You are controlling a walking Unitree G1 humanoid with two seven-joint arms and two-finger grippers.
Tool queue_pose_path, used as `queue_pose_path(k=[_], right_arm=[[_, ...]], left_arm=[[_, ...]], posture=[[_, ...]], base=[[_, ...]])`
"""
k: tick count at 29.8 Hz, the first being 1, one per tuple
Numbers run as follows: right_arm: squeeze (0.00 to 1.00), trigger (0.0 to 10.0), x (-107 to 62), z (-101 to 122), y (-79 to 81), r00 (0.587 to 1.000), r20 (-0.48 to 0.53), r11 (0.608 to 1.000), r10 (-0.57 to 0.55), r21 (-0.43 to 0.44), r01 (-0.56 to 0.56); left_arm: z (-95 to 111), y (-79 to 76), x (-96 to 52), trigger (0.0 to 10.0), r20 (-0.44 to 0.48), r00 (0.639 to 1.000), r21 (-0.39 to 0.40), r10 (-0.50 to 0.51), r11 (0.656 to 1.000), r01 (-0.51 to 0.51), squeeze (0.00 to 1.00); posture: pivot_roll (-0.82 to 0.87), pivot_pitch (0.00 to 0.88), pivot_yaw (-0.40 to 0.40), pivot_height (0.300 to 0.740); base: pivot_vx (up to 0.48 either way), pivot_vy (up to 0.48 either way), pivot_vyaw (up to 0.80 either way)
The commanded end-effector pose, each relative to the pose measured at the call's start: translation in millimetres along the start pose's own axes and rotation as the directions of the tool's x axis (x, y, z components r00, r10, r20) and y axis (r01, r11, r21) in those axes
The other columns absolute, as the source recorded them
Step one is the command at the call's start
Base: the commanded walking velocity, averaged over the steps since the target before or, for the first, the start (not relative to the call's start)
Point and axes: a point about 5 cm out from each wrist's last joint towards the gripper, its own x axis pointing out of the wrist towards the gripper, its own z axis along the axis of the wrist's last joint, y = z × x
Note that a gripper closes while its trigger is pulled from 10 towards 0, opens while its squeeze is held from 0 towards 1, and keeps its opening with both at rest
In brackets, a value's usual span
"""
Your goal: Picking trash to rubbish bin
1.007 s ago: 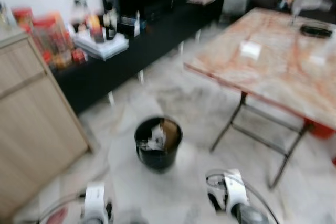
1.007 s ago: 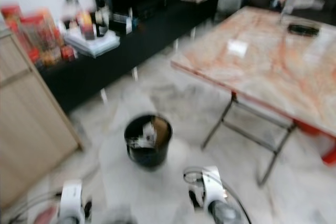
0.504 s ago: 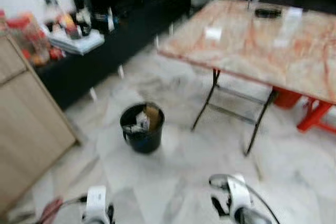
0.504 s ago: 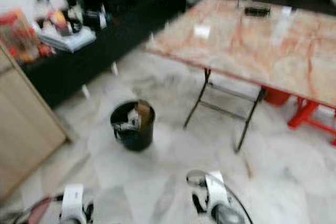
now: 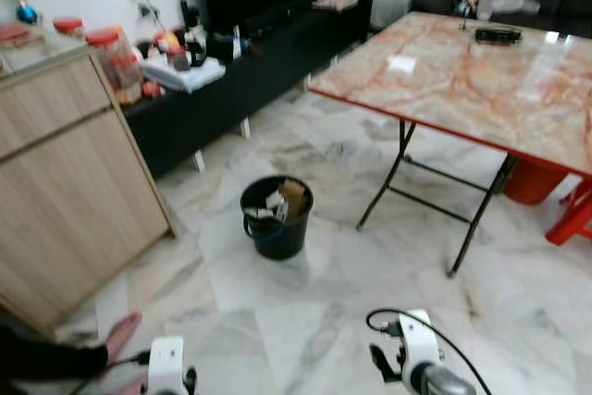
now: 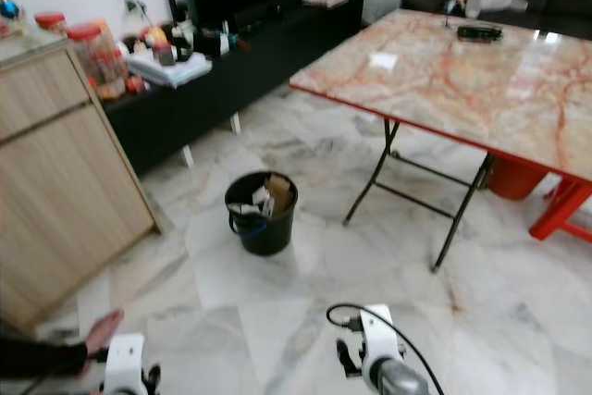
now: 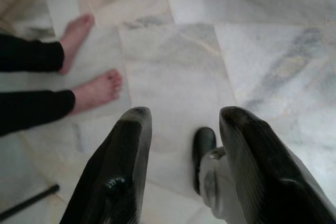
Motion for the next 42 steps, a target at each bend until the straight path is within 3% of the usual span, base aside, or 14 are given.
queue_pose_path(k=[1,15,42], right_arm=[[0.0,10.0,0.8,6.5,-0.8,1.0,0.021,1.0,-0.003,0.003,0.003],[0.0,10.0,1.0,5.1,0.2,1.0,0.01,1.0,-0.004,0.0,0.004],[0.0,10.0,0.6,1.7,-0.4,1.0,-0.003,0.999,-0.031,-0.011,0.031]], left_arm=[[4.6,0.5,1.7,10.0,0.006,1.0,0.01,0.0,1.0,0.0,0.0],[6.3,-1.0,2.2,10.0,0.012,1.0,0.01,-0.017,1.0,0.017,0.0],[5.8,0.0,2.0,10.0,0.011,1.0,0.021,-0.025,0.999,0.025,0.0]], posture=[[-0.05,0.026,-0.021,0.74],[-0.06,0.006,-0.015,0.74],[-0.05,0.0,-0.009,0.74]], base=[[0.0,0.0,0.0],[0.0,0.0,0.0],[0.0,0.0,-0.78]])
